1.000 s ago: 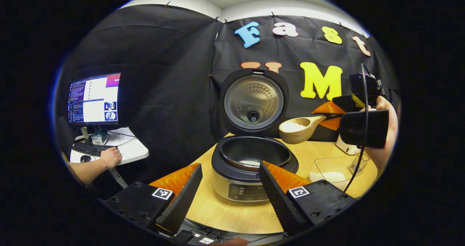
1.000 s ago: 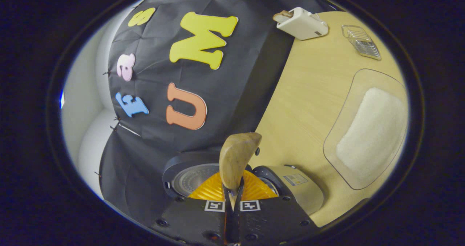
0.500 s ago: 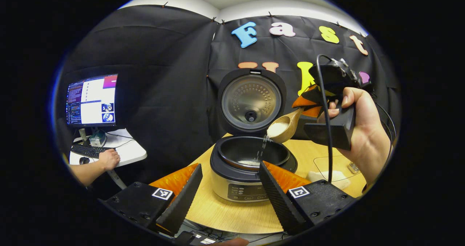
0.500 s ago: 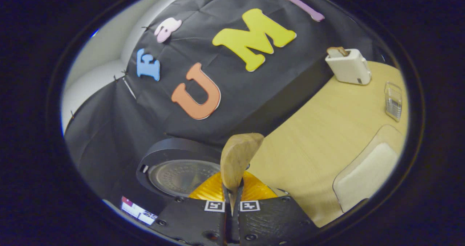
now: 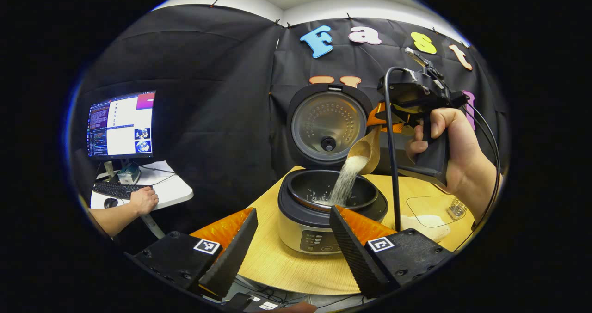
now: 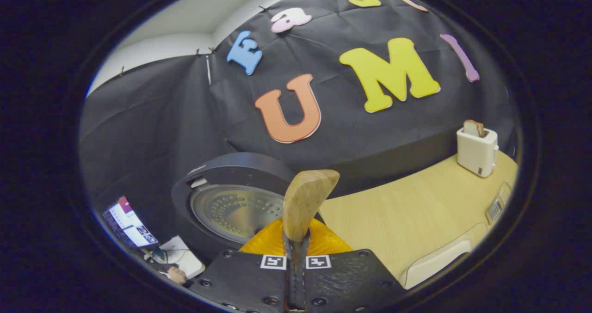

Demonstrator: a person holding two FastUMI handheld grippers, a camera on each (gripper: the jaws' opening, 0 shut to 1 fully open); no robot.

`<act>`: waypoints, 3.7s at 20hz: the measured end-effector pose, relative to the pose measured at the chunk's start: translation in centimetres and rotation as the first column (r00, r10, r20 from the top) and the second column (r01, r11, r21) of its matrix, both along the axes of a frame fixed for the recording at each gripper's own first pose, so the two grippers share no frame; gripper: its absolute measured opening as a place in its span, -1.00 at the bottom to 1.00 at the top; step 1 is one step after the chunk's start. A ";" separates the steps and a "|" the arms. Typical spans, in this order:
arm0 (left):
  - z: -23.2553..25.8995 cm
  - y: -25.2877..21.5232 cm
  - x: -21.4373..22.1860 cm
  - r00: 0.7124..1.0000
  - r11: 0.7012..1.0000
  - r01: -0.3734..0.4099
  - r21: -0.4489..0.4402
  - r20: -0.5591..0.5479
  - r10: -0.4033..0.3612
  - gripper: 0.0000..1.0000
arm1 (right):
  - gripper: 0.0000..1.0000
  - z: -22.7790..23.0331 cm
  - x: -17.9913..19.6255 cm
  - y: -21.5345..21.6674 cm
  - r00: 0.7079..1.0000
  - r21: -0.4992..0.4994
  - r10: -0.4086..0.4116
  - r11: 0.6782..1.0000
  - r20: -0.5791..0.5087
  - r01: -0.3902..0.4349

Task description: Close the left gripper, press the button to open the rice cooker; take a wooden spoon from the chopstick holder with the right hand, scoop a spoonful of rice and pour it into the rice cooker, then put the wooden spoon back into the chopstick holder.

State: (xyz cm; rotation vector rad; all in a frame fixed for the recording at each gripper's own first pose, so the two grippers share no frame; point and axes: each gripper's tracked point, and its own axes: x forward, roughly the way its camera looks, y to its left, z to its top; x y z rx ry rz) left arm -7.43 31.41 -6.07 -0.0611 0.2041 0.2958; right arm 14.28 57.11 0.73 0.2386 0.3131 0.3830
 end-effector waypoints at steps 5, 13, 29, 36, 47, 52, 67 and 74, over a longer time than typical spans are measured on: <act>0.1 0.5 -0.6 1.000 1.000 -0.021 0.017 -0.009 0.021 0.99 | -0.99 2.2 -0.7 0.9 0.979 -0.189 0.057 0.982 0.194 -0.019; -0.3 1.0 -0.7 0.999 0.999 -0.038 0.000 -0.017 0.038 0.99 | -0.99 3.2 -3.0 4.5 0.916 -0.408 0.221 0.910 0.335 -0.071; -0.2 -1.1 1.0 1.000 1.000 -0.010 -0.009 -0.011 0.010 0.92 | -0.99 8.0 -5.7 0.5 0.834 -0.436 0.174 0.896 0.523 0.086; 1.3 -4.3 1.7 0.999 0.999 0.025 0.020 0.022 -0.025 0.91 | -0.99 10.4 -5.5 -10.2 0.852 -0.355 0.047 0.920 0.521 0.166; 3.0 -7.9 1.9 0.997 0.995 0.051 0.084 0.053 -0.056 0.91 | -0.95 12.6 -4.3 -28.8 0.834 -0.258 -0.175 0.900 0.524 0.351; 3.1 -9.7 2.3 0.995 0.991 0.076 0.112 0.049 -0.082 0.92 | -0.99 11.2 -2.5 -36.5 0.821 -0.256 -0.272 0.860 0.501 0.441; 2.5 -11.3 2.9 0.993 0.985 0.114 0.128 0.029 -0.118 0.91 | -0.91 -4.6 6.4 -48.4 0.851 -0.316 -0.462 0.792 0.248 0.522; 2.0 -10.4 3.0 0.995 0.989 0.095 0.112 0.017 -0.097 0.92 | -0.61 -8.0 6.0 -48.6 0.865 -0.328 -0.466 0.801 0.183 0.501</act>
